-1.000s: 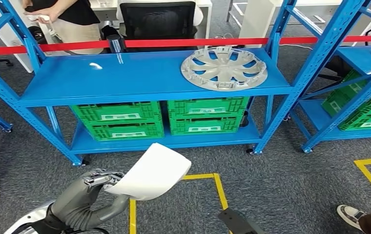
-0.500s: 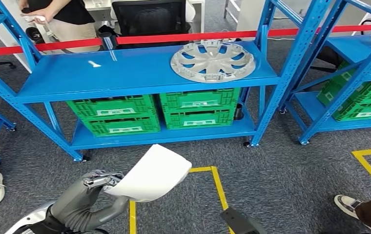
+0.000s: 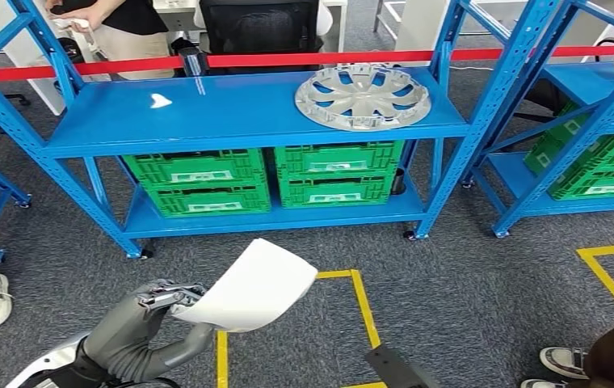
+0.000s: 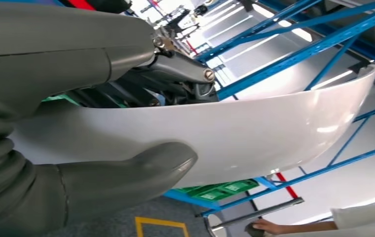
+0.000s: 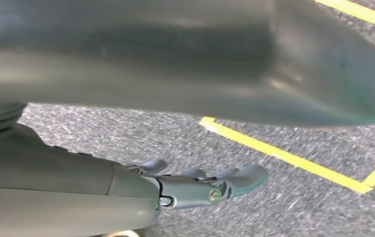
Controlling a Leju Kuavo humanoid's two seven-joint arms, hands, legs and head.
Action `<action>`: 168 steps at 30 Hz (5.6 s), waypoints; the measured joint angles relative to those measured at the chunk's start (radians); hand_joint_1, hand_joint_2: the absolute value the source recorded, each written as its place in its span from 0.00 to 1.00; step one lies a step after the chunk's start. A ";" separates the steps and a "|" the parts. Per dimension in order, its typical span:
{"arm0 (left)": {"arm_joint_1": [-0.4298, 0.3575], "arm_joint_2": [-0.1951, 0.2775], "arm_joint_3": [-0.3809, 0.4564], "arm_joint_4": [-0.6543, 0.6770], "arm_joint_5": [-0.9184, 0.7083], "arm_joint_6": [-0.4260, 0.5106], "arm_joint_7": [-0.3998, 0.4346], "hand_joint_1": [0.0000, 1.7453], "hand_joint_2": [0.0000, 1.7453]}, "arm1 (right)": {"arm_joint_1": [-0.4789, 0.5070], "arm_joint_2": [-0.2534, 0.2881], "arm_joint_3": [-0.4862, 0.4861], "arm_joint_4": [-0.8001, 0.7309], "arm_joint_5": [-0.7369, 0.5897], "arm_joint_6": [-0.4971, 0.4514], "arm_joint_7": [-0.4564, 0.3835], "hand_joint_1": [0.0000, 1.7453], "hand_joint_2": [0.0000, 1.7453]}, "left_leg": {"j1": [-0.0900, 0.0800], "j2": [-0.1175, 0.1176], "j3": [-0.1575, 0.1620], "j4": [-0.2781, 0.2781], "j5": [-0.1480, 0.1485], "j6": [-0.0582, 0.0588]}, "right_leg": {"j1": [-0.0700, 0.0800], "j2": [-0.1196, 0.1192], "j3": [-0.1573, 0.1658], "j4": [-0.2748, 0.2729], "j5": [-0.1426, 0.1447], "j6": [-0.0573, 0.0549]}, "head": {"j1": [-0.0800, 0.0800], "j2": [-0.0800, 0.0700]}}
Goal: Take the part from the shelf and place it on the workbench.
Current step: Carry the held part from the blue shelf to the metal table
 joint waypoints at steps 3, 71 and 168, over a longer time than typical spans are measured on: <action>0.000 0.000 -0.001 0.000 -0.006 0.006 0.000 1.00 1.00 | 0.001 0.000 -0.003 0.000 0.004 -0.001 -0.008 0.00 0.00 | -0.001 0.000 -0.005 0.003 0.003 0.004 | 0.000 0.001 -0.002 -0.003 0.008 0.005 | 0.000 0.000; -0.022 0.040 -0.022 0.062 -0.006 0.072 -0.051 1.00 1.00 | -0.092 0.044 0.014 0.087 0.008 0.019 -0.023 0.00 0.00 | 0.010 0.015 -0.069 0.034 0.026 -0.020 | -0.004 -0.033 0.020 0.021 -0.046 0.003 | 0.002 0.000; 0.004 0.054 -0.035 0.039 -0.027 0.106 -0.068 1.00 1.00 | -0.026 0.010 0.071 0.059 -0.105 -0.051 -0.047 0.00 0.00 | 0.015 -0.002 -0.073 0.019 0.049 0.014 | -0.006 -0.014 -0.021 0.143 -0.134 0.022 | -0.005 0.000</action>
